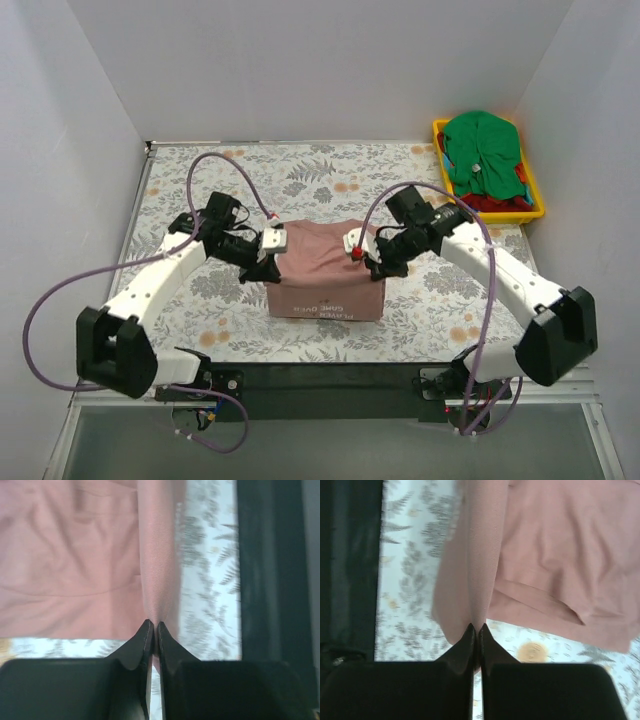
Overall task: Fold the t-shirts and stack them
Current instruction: Fold the tshirt
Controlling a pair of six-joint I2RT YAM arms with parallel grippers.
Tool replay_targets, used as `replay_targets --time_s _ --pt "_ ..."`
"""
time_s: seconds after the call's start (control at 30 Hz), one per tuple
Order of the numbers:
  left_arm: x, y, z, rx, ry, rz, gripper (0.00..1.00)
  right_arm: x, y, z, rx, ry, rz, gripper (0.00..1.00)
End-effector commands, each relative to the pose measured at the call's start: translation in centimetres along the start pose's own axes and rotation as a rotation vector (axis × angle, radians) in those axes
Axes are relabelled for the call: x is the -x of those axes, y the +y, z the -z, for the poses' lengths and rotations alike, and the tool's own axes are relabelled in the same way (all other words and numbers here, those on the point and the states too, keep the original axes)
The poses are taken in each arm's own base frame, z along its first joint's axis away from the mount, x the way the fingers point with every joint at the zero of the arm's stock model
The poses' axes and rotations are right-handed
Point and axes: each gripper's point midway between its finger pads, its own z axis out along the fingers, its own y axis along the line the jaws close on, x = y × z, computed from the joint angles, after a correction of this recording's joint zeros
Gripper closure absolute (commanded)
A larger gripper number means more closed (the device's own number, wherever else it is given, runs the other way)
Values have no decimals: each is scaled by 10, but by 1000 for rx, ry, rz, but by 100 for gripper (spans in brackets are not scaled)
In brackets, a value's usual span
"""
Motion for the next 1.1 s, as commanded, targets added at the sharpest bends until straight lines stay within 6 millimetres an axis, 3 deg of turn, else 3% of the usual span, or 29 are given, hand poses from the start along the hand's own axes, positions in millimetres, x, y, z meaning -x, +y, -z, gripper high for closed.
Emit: replay_targets --time_s 0.0,0.03,0.07,0.13,0.2,0.23,0.27,0.3,0.33,0.37,0.4,0.53,0.6,0.67,0.7,0.77,0.8,0.83,0.9,1.0,1.03,1.07 --pt "24 65 9 102 -67 -47 100 -5 -43 17 -20 -24 23 99" --pt "12 85 1 90 -56 -3 100 -15 -53 8 4 -9 4 99" --pt "25 106 7 119 -75 -42 100 -25 -67 10 -10 -4 -8 99" --pt "22 132 4 124 -87 -5 100 -31 -98 4 -6 -11 -8 99" --pt "11 170 -3 142 -88 24 100 -39 -126 3 -22 -10 -24 99" --pt "6 184 -4 162 -82 36 100 -54 -137 -13 13 2 -60 99" --pt "-10 201 -14 164 -76 62 100 -49 -163 -7 -27 -11 -44 99" --pt "-12 213 -14 176 -74 56 100 -55 -174 -12 -26 -11 -59 99" --pt "-18 222 -17 187 -71 66 100 -71 -185 -30 4 0 -105 99" --pt "-35 230 -26 187 -48 102 100 -68 -204 -29 -21 -8 -100 99" --pt "-39 235 -29 193 -44 121 100 -82 -211 -46 5 0 -137 99" --pt "-56 249 -39 244 -37 159 100 -91 -217 -65 31 -10 -189 99" --pt "-56 242 -41 234 -37 175 100 -96 -202 -72 64 -5 -234 99" --pt "-64 219 -48 193 -9 191 100 -97 -182 -78 93 5 -265 99" --pt "-58 205 -49 181 5 172 100 -97 -161 -79 117 -5 -287 99" --pt "-73 166 -56 129 41 191 100 -91 -139 -82 135 -15 -290 99" --pt "-73 151 -60 107 50 187 100 -92 -111 -81 163 -8 -306 99" --pt "-77 125 -58 85 59 201 100 -88 -100 -82 170 -10 -300 99" --pt "-76 101 -58 58 66 184 100 -81 -69 -77 190 -30 -328 99" --pt "-77 62 -54 32 75 182 100 -66 -41 -66 204 -63 -360 98" --pt "-71 53 -50 32 68 166 99 -67 -28 -66 221 -63 -387 80" --pt "-73 47 -49 31 68 170 87 -61 -23 -62 226 -78 -405 65"
